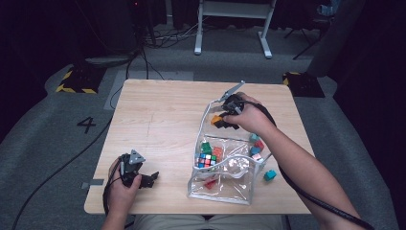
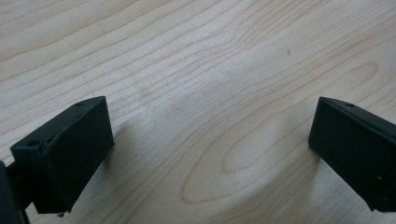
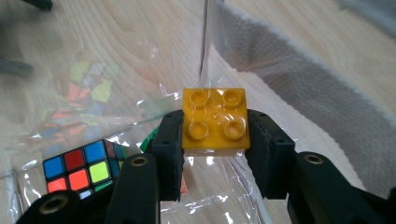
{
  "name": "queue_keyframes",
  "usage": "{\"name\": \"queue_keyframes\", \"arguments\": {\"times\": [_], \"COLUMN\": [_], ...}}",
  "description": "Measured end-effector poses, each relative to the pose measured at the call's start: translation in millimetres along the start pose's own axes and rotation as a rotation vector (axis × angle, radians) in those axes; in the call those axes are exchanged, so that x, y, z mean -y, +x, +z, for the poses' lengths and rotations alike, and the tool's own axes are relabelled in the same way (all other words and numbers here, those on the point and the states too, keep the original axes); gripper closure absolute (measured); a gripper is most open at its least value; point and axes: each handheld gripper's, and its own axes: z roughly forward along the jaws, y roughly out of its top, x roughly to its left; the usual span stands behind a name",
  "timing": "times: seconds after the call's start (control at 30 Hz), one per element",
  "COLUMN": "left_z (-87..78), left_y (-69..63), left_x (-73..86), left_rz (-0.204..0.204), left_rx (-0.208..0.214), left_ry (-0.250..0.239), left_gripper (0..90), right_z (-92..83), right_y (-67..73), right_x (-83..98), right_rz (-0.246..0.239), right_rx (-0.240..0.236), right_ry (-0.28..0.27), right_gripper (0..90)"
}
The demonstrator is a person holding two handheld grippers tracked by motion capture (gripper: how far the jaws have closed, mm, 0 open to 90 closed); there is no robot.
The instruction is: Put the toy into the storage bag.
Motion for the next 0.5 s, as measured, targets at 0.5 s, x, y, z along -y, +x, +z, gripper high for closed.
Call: {"name": "queue_keyframes", "arguments": {"times": [0.5], "left_z": [-0.1], "left_y": [0.0], "left_x": [-0.1], "left_rz": [0.000], "left_rx": [0.001], "left_ry": [0.000], "left_gripper": [0.1], "right_z": [20.7], "right_y": [1.6], "right_x": [5.6], "right_rz": [-0.018], "right_rx": [0.019], "right_ry": [0.111], "right_gripper": [59.4]}}
